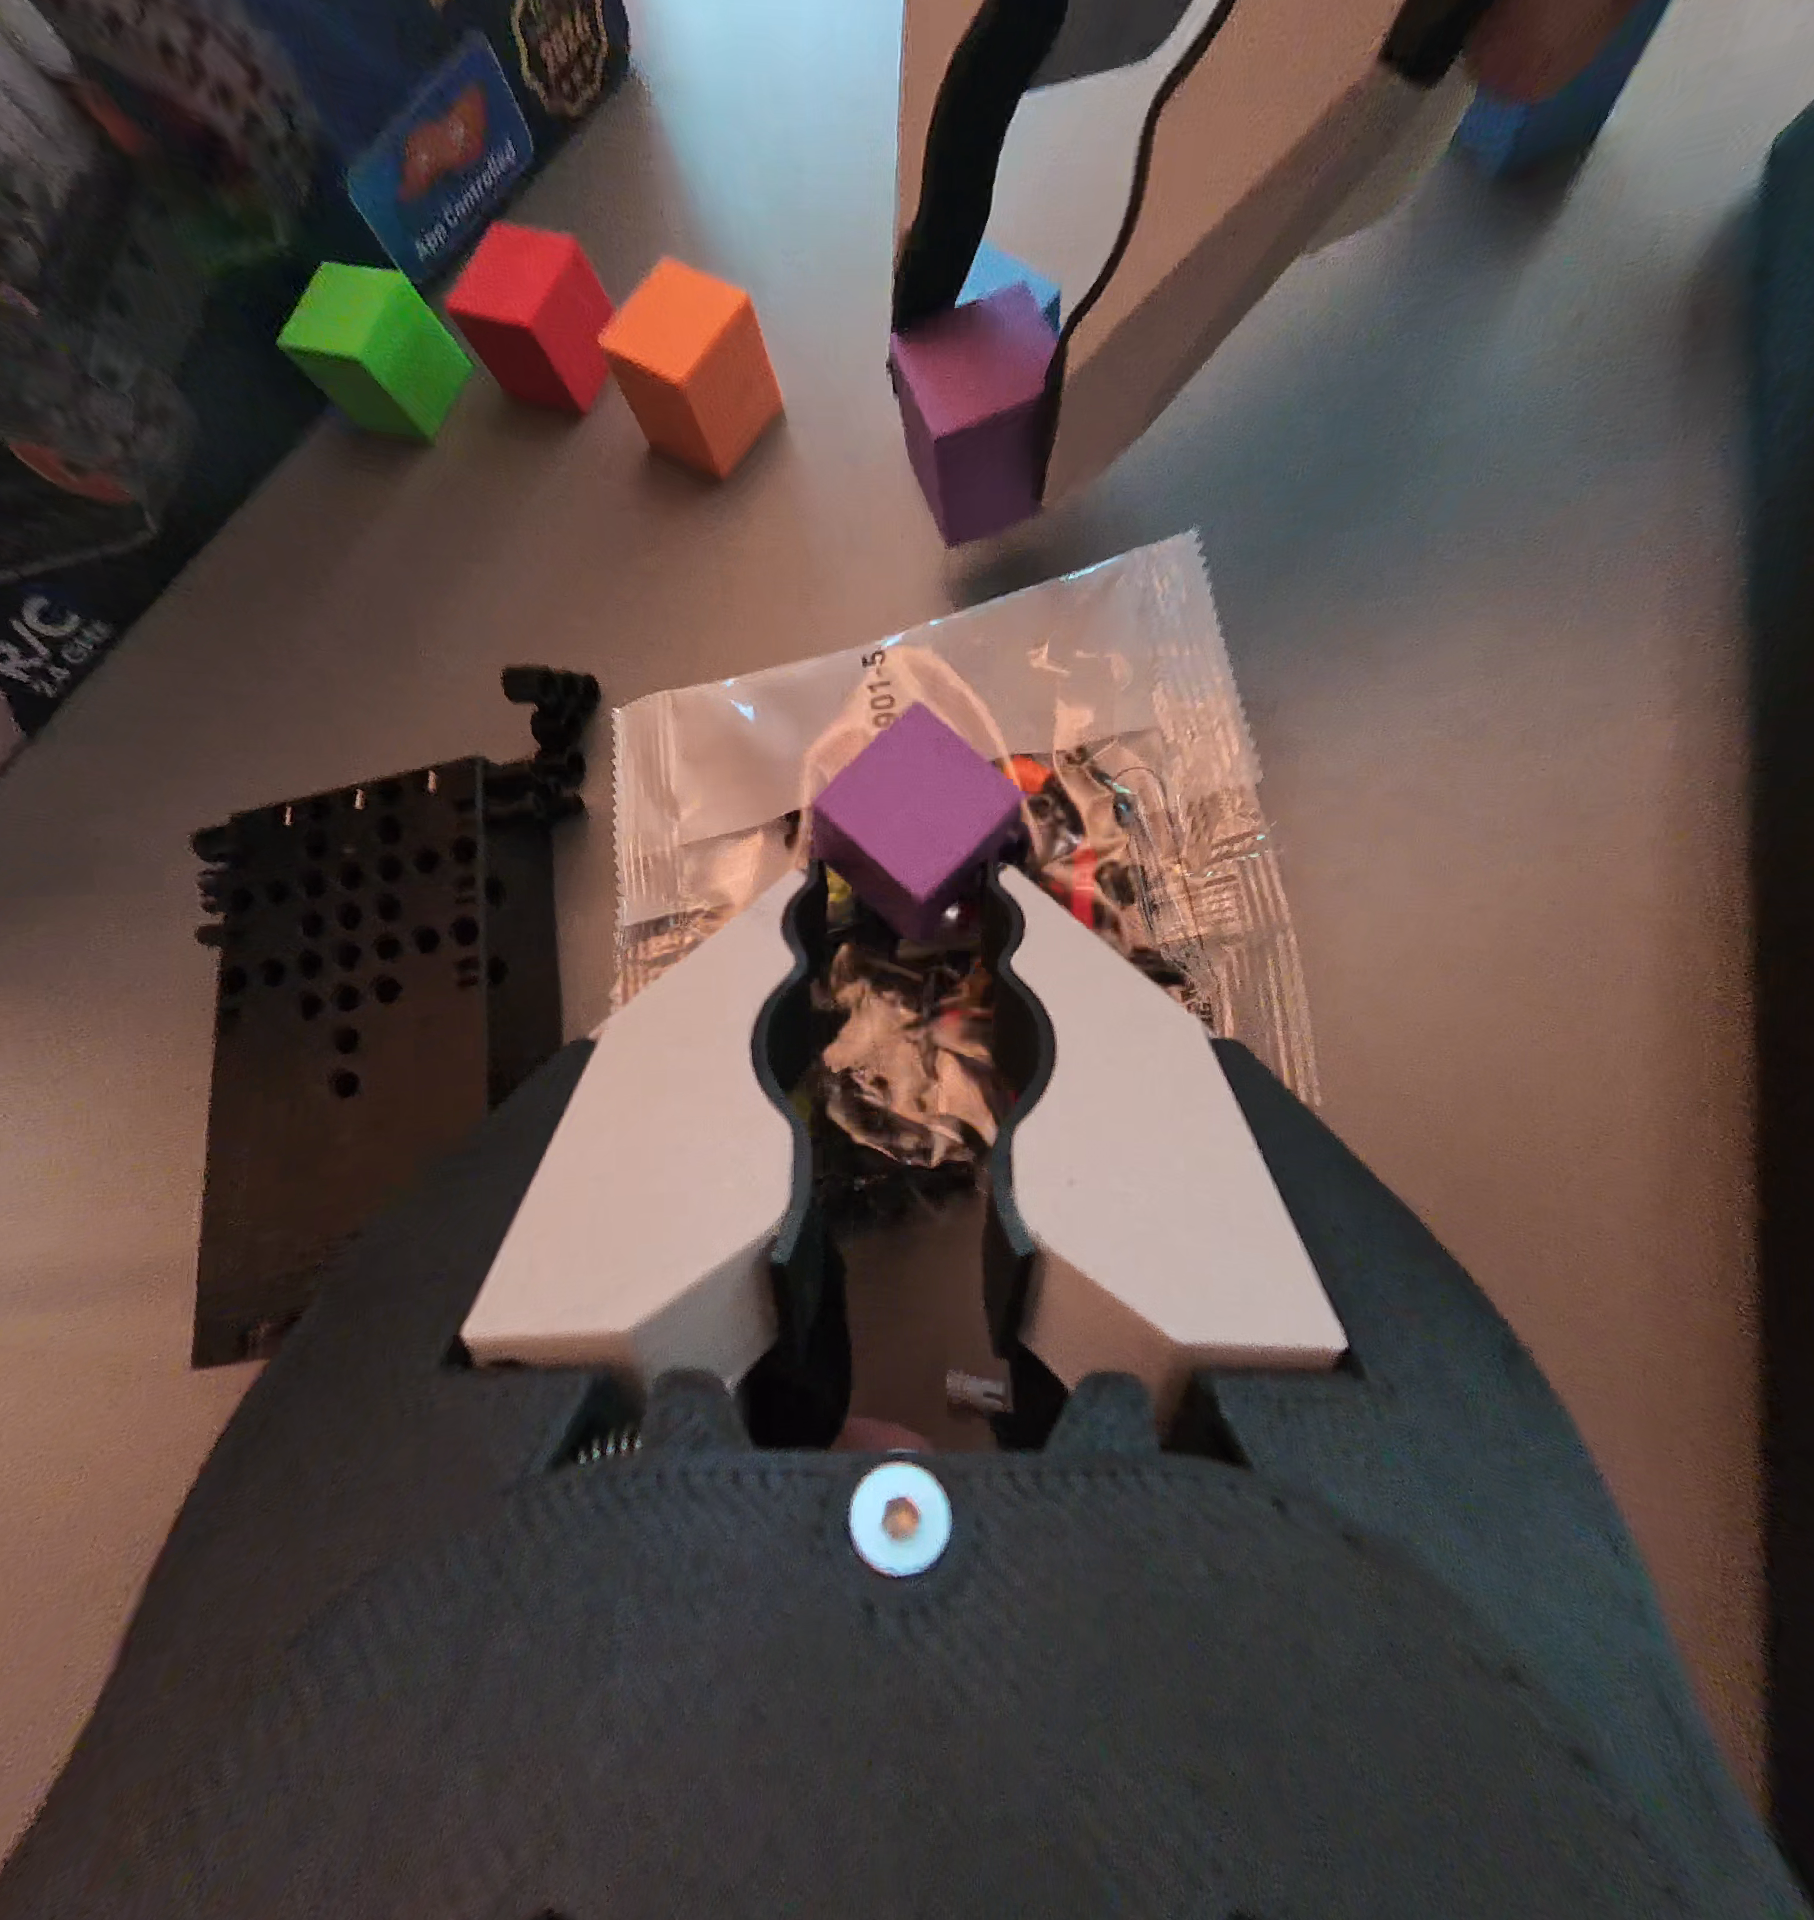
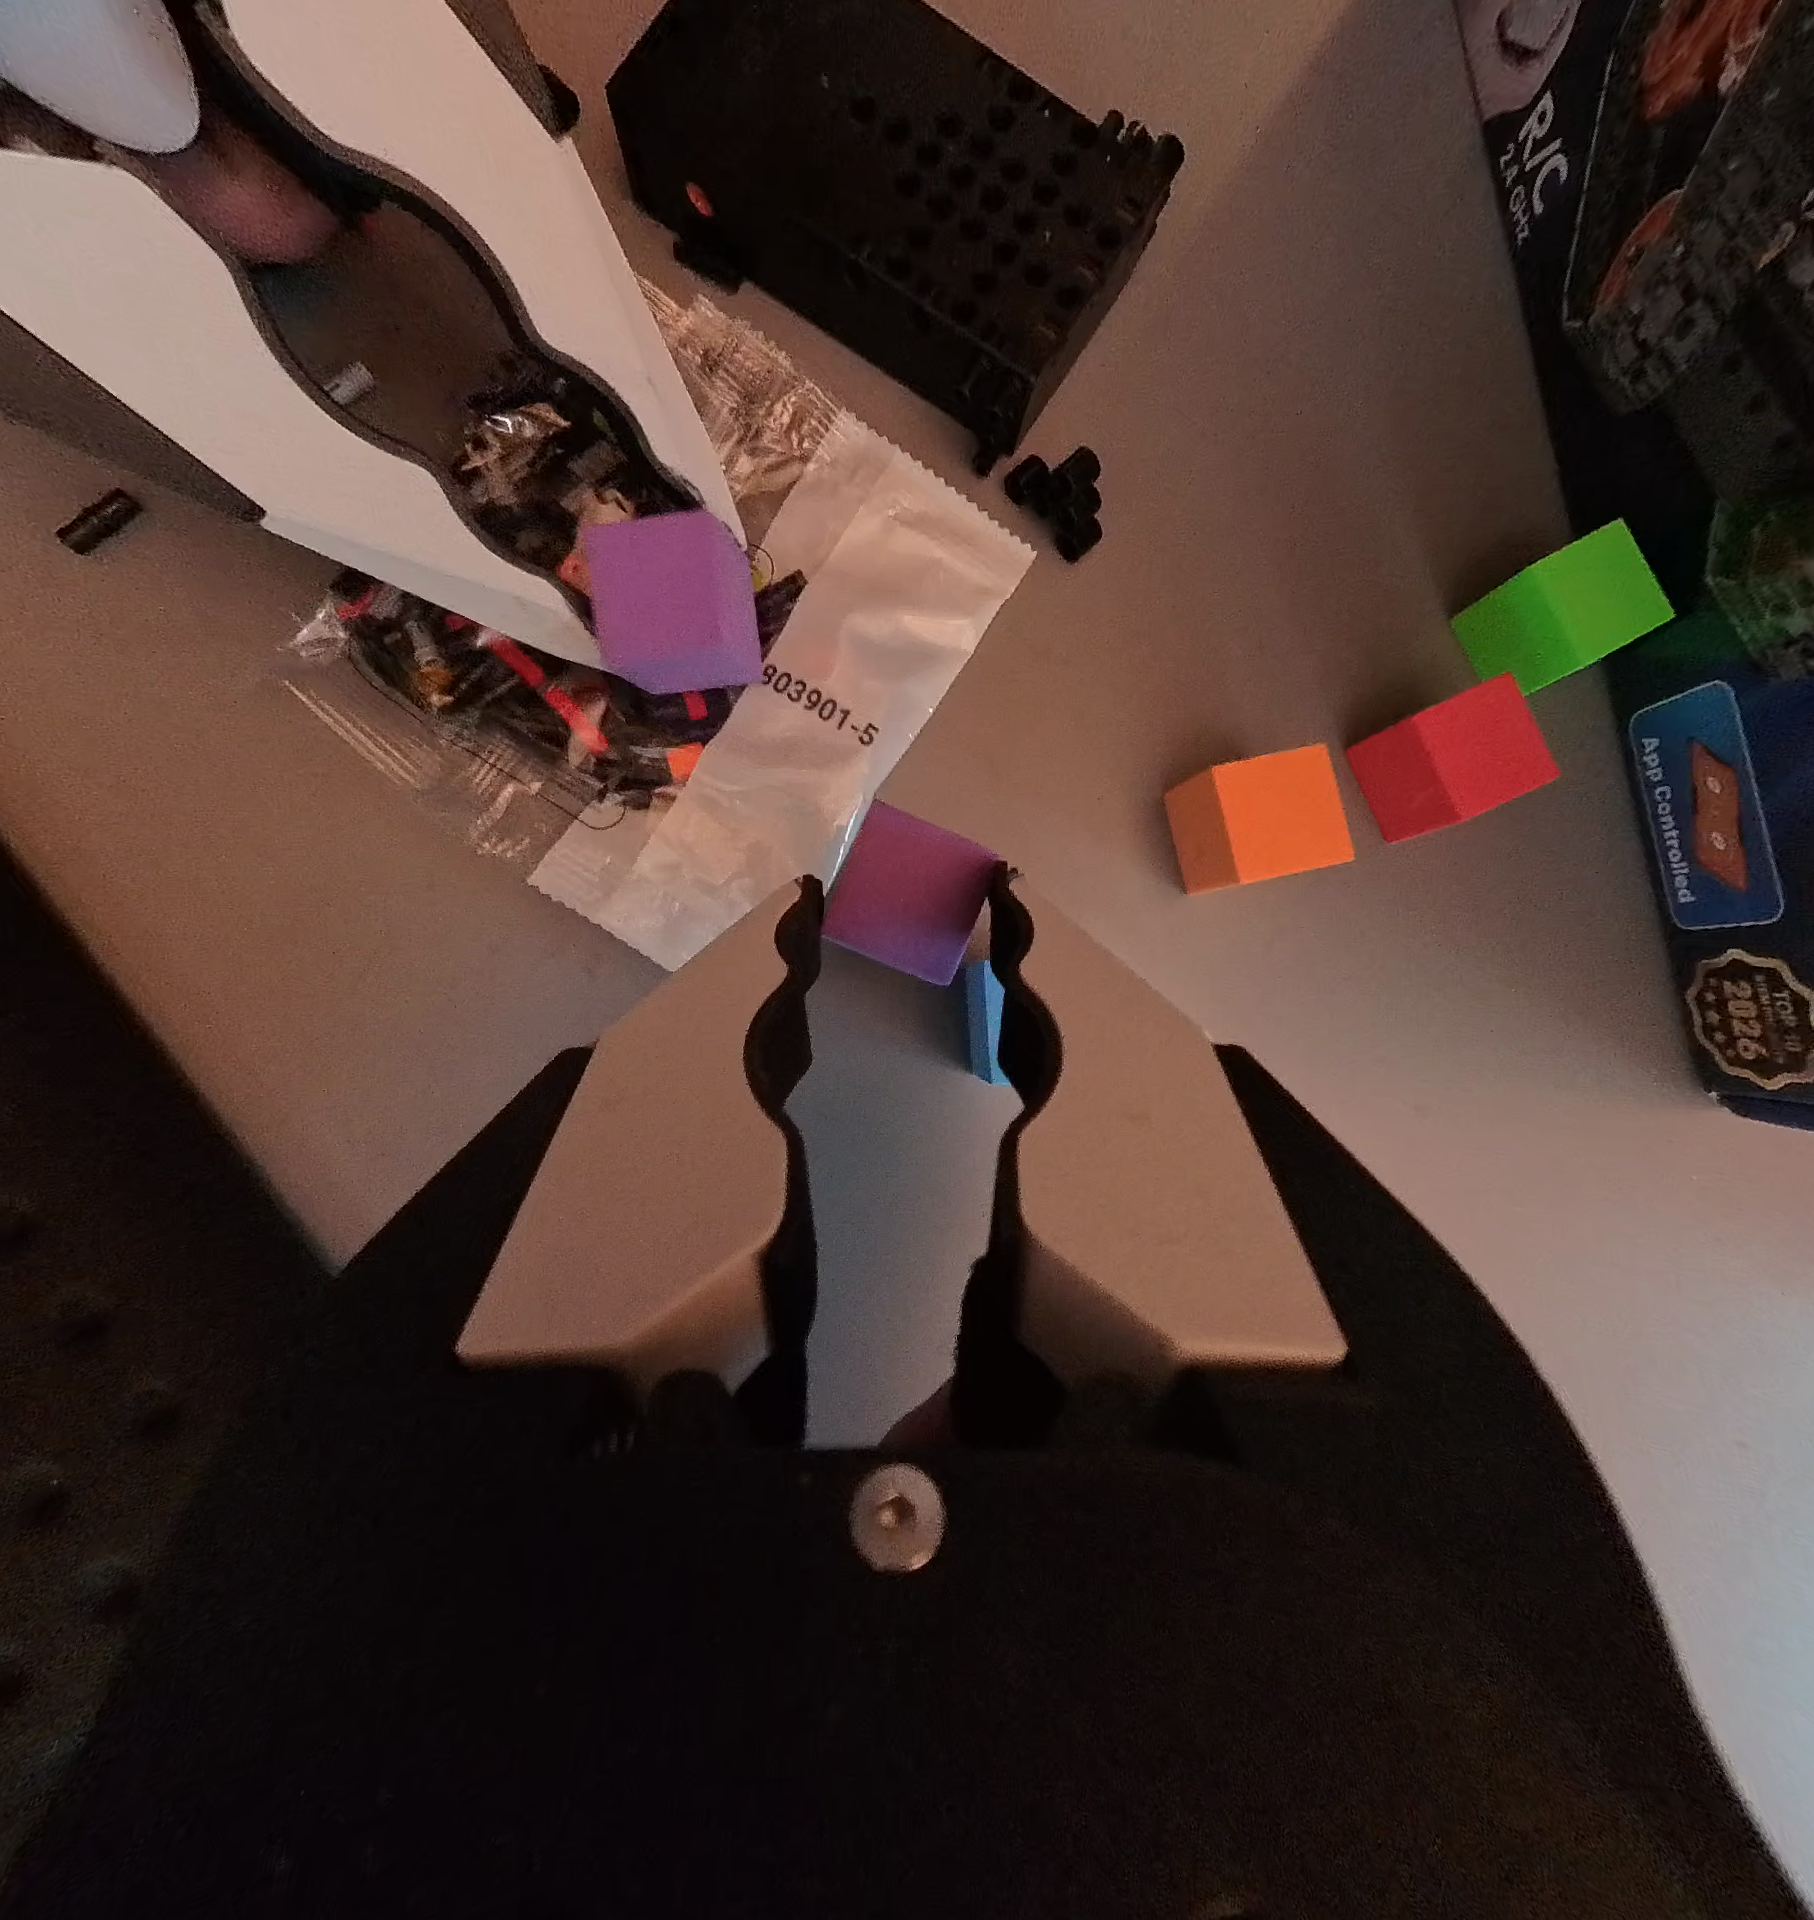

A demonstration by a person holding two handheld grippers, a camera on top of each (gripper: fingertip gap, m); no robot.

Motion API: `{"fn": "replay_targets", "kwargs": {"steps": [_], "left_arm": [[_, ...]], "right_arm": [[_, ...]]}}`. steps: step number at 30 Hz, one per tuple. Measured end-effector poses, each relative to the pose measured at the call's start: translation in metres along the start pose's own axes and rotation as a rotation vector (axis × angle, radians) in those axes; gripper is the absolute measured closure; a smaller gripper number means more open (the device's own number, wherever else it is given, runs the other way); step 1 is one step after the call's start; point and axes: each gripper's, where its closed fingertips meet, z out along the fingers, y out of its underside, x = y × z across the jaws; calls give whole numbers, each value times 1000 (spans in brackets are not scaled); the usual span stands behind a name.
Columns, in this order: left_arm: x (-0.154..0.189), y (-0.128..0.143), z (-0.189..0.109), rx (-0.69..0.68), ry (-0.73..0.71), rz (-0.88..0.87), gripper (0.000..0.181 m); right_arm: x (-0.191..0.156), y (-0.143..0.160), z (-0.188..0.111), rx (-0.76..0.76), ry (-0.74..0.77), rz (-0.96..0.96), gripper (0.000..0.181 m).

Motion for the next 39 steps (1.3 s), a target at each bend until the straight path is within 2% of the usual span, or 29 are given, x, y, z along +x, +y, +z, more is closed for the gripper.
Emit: {"fn": "replay_targets", "kwargs": {"steps": [3,7,13,20,27,32,35,39], "left_arm": [[-4,-2,-6,9,-8,-6,144],[-2,-1,-12,17,20,-20,145],[-1,5,-15,-1,33,-23,145],[-8,7,-25,42,35,-50,147],[-9,5,-27,49,33,-47,146],[-10,7,-28,45,27,-46,145],[-10,5,-28,49,24,-44,146],[-7,5,-26,39,25,-35,145]], "right_arm": [[-7,-10,-4,31,-14,-15,150],[-26,-34,-8,91,-78,-57,150],[-43,-58,2,71,-134,-126,150],[-45,-54,23,-52,-128,-168,150],[-42,-62,10,-5,-117,-148,142],[-15,-44,-11,-32,-16,-129,139],[17,-7,-18,-106,71,-68,136],[30,29,-9,-153,68,11,137]]}}
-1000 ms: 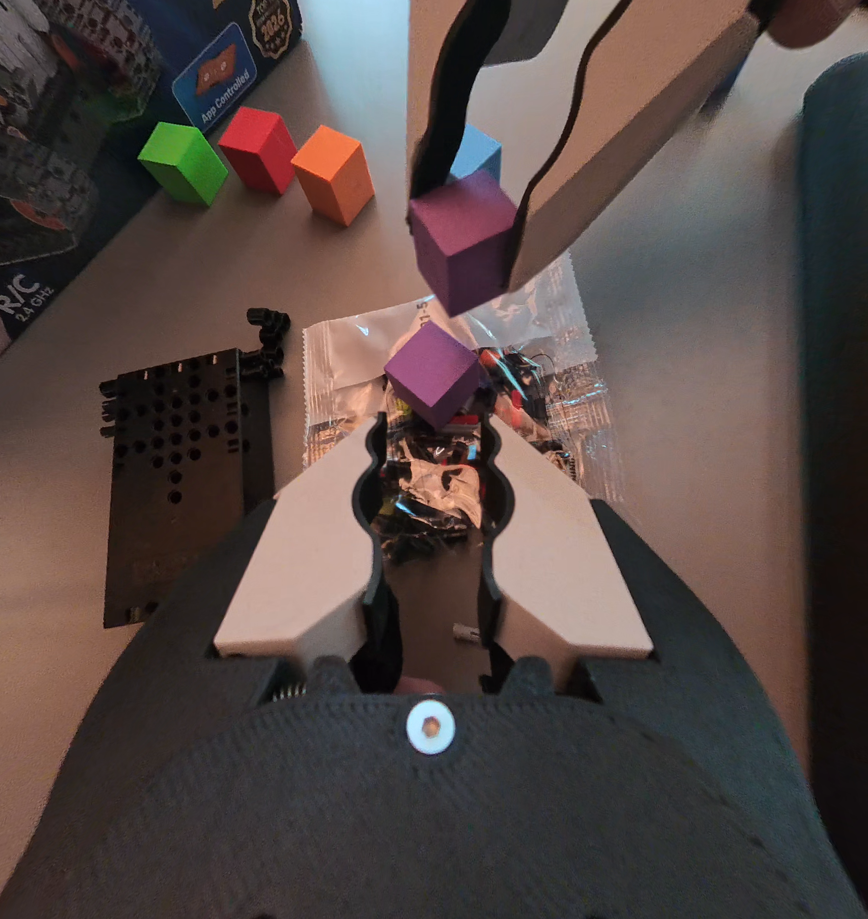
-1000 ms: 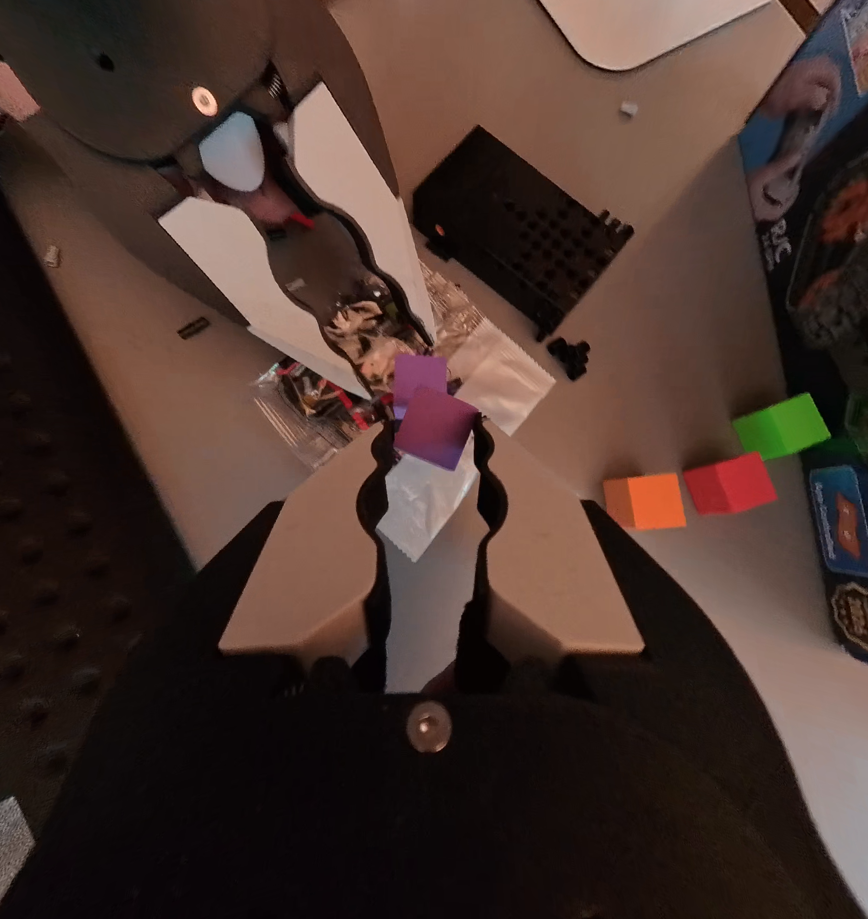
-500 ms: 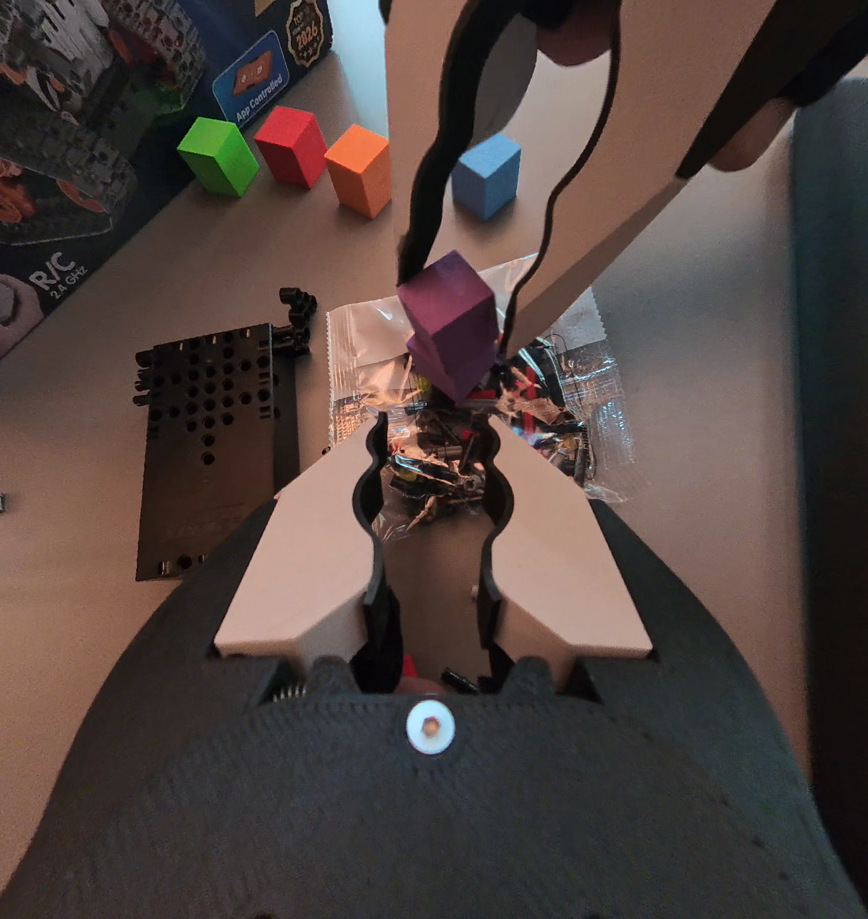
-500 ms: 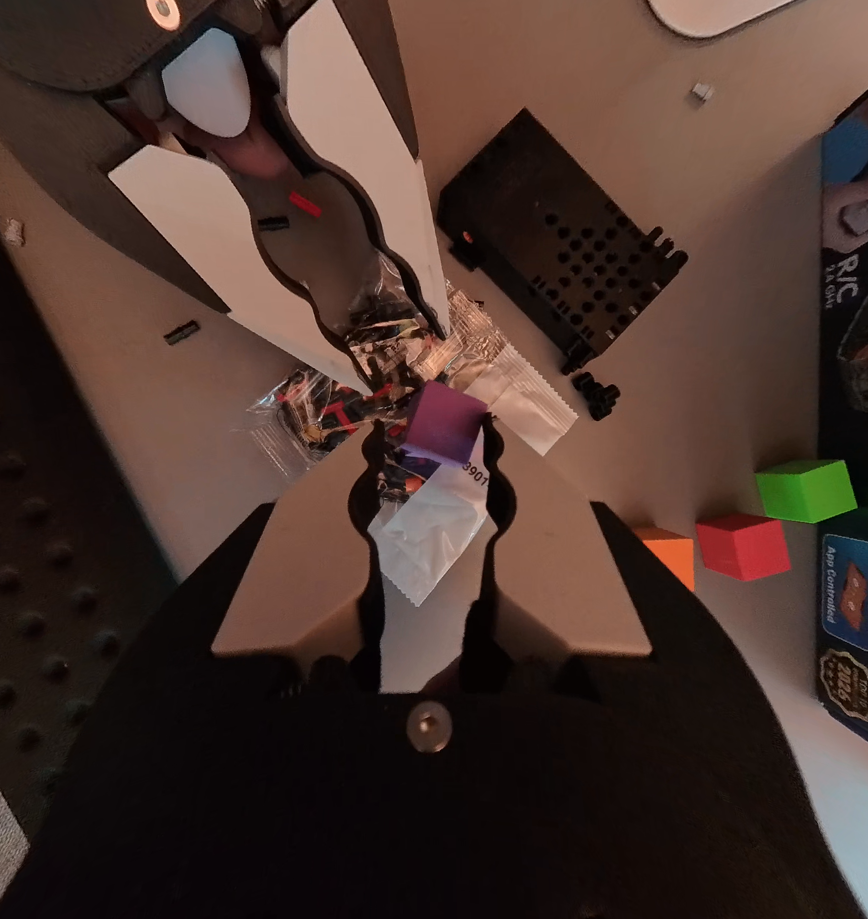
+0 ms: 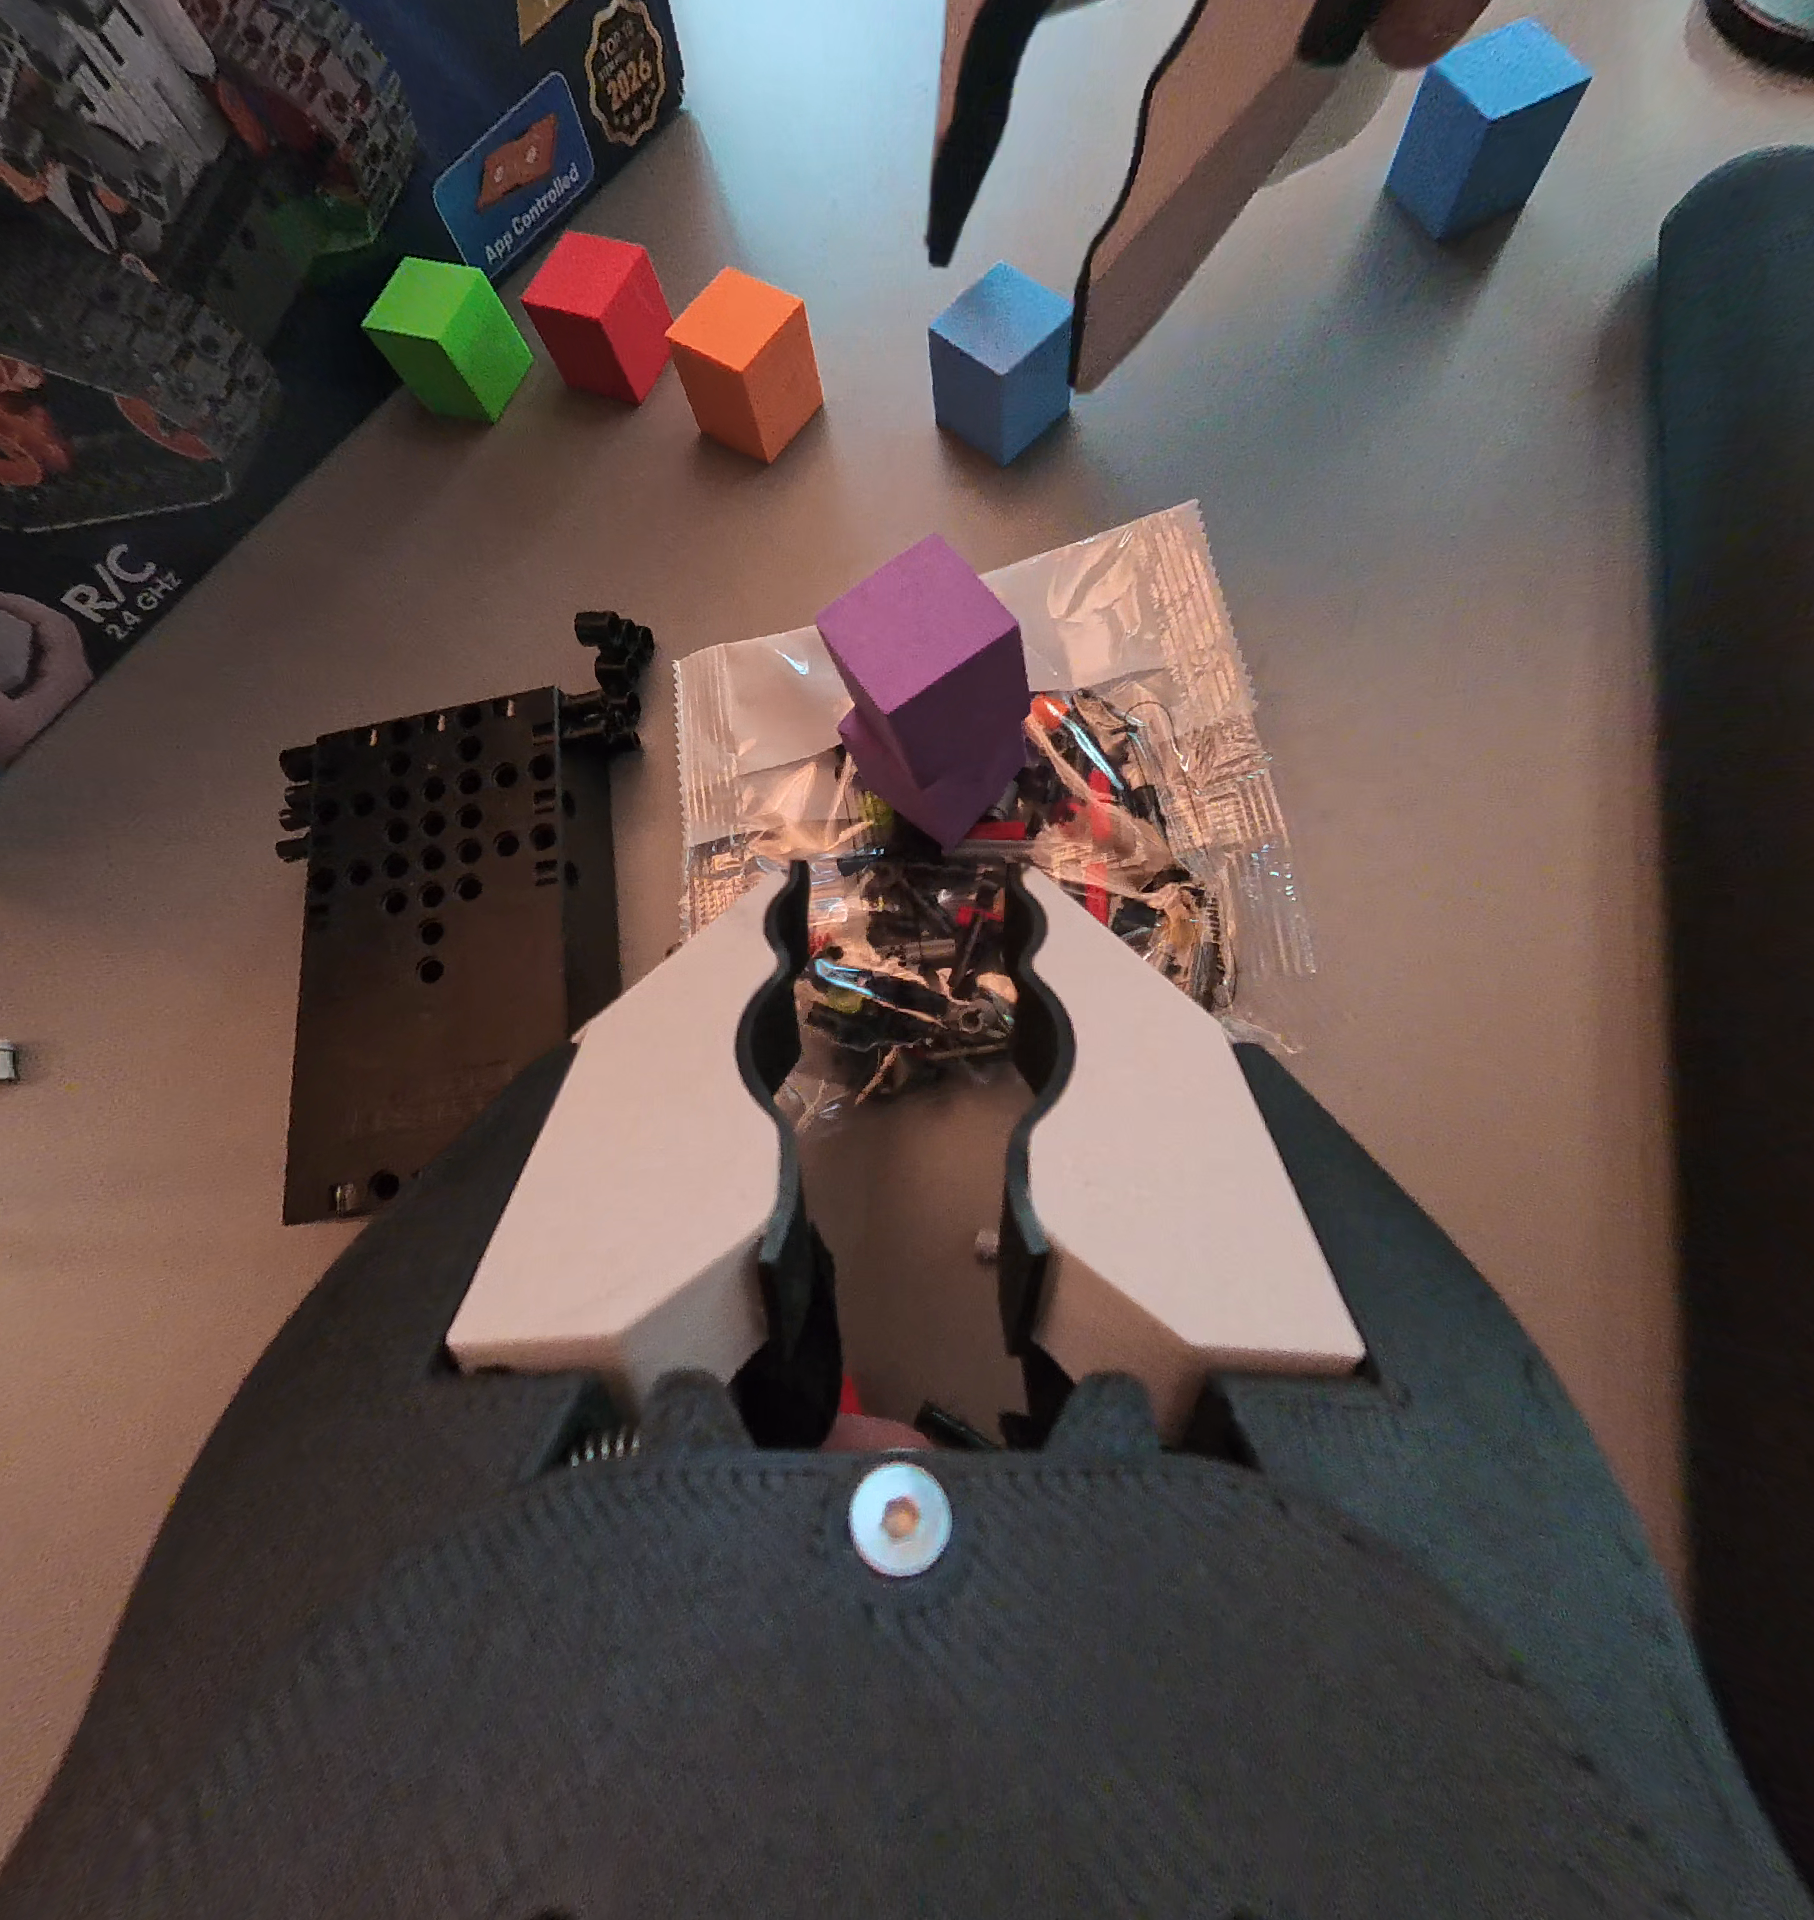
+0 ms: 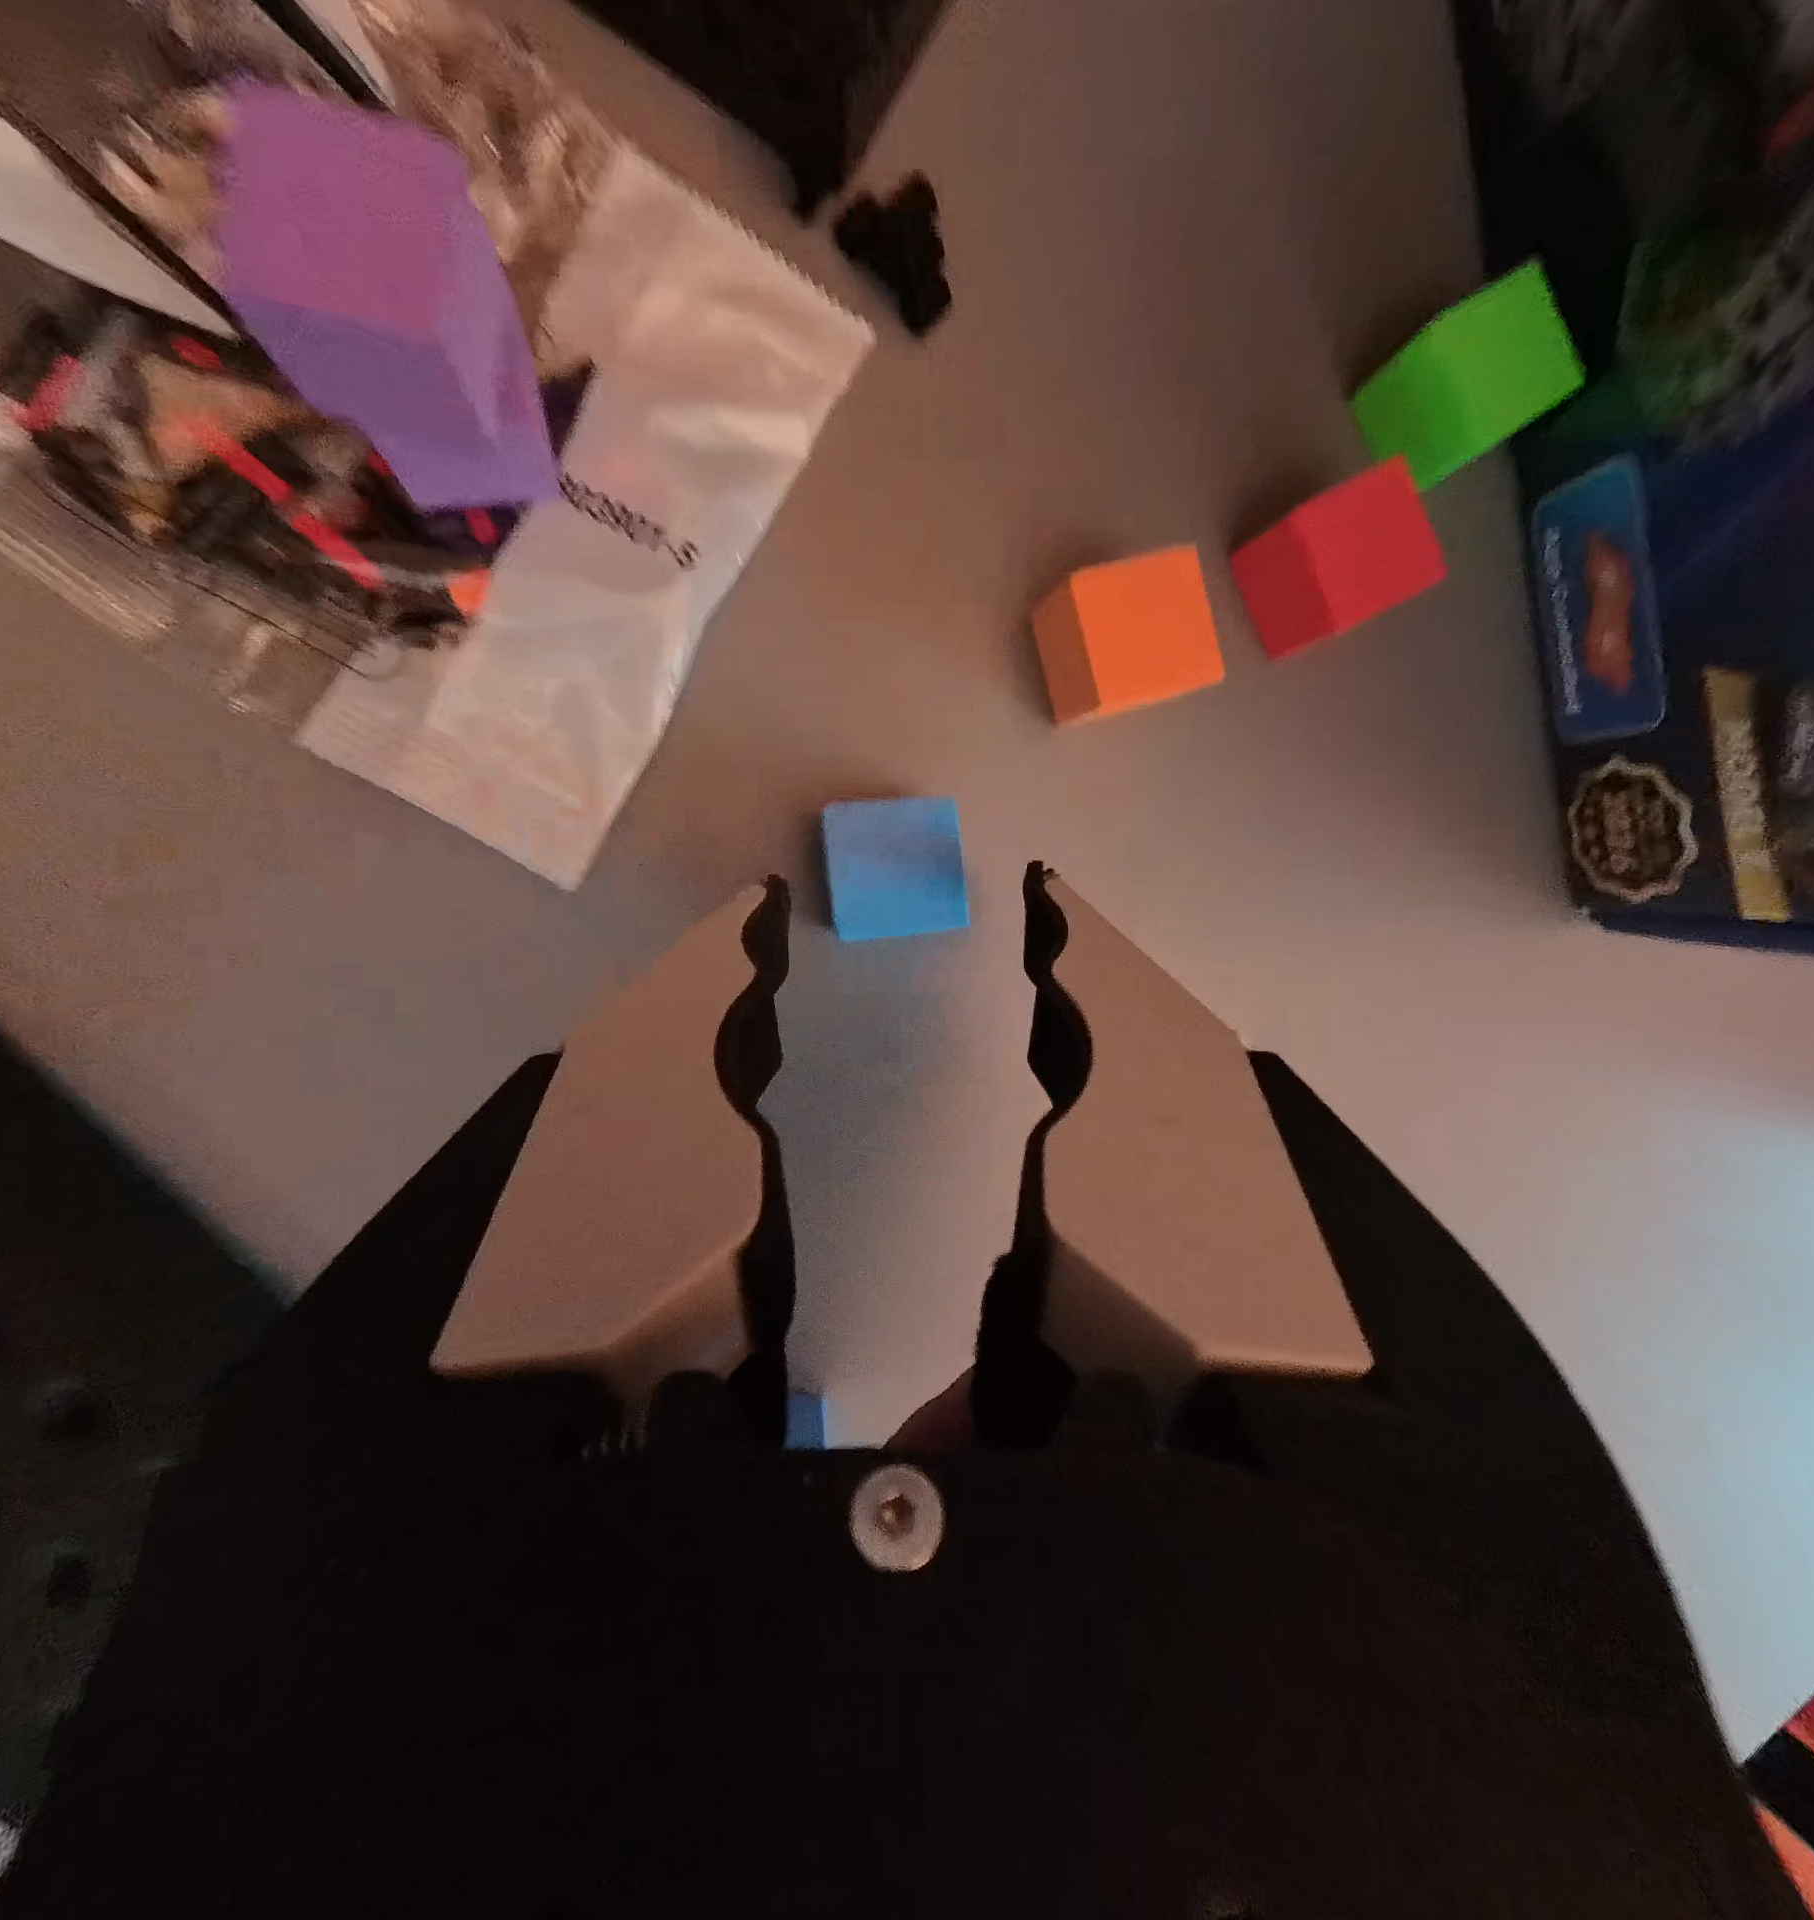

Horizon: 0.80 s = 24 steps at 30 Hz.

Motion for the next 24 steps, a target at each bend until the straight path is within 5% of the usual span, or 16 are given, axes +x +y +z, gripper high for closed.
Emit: {"fn": "replay_targets", "kwargs": {"steps": [5,10,15,24], "left_arm": [[-2,1,-2,6,-8,-6,145],[-3,-2,-1,19,-16,-3,146],[-1,2,1,4,-17,11,145],[1,1,2,3,-11,17,145]], "right_arm": [[1,4,7,7,-4,17,155],[-31,-60,-24,200,-86,-44,155],[-59,-92,-25,177,-118,-153,155],[-65,-92,-9,79,-113,-183,152]]}}
